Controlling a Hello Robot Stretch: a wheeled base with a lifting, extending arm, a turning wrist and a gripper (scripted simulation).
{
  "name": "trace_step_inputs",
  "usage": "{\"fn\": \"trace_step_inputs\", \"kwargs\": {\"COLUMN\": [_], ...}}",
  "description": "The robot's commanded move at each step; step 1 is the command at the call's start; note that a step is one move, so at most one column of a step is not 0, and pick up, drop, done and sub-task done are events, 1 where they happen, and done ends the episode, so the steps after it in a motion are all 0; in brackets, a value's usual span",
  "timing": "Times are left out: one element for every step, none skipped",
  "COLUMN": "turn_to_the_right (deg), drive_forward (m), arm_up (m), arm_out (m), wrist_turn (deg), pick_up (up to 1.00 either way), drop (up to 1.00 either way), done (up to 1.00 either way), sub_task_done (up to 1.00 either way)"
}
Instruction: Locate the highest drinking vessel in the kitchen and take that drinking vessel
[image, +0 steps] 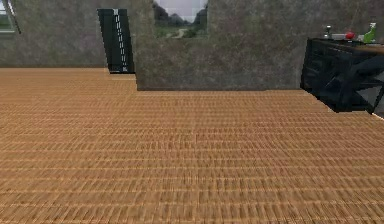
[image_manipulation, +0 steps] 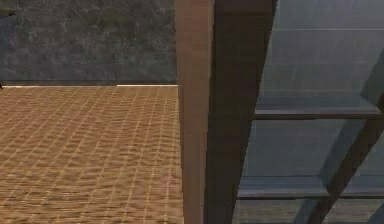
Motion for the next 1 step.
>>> {"fn": "trace_step_inputs", "kwargs": {"turn_to_the_right": [-30.0], "drive_forward": [0.00], "arm_up": [0.00], "arm_out": [0.00], "wrist_turn": [0.0], "pick_up": [0.00], "drop": [0.00], "done": [0.00], "sub_task_done": [0.00]}}
